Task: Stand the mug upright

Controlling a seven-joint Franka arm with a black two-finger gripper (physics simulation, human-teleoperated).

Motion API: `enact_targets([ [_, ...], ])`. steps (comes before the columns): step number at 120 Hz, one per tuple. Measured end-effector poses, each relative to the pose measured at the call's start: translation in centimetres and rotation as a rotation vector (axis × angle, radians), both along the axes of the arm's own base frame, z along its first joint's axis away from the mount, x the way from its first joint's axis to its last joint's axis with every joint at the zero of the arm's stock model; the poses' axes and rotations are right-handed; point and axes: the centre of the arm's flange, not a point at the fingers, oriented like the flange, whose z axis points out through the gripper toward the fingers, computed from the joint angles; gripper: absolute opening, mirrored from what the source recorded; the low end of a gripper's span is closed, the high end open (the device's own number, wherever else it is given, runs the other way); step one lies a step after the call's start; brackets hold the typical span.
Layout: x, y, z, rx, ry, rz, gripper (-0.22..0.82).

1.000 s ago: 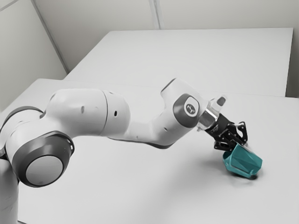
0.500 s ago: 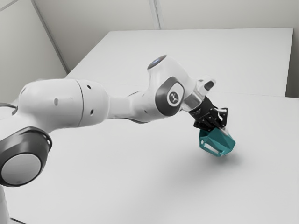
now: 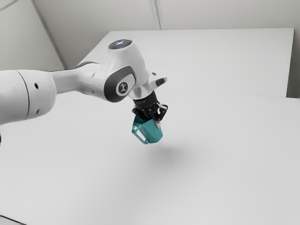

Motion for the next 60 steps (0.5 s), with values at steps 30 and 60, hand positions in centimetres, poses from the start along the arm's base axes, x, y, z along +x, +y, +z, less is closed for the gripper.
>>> enact_targets([
  [30, -2.4, 5.8, -2.1, 0.077, 0.089, 0.055, -0.17],
  [60, -1.5, 9.7, -4.7, 0.094, 0.129, 0.092, -0.17],
])
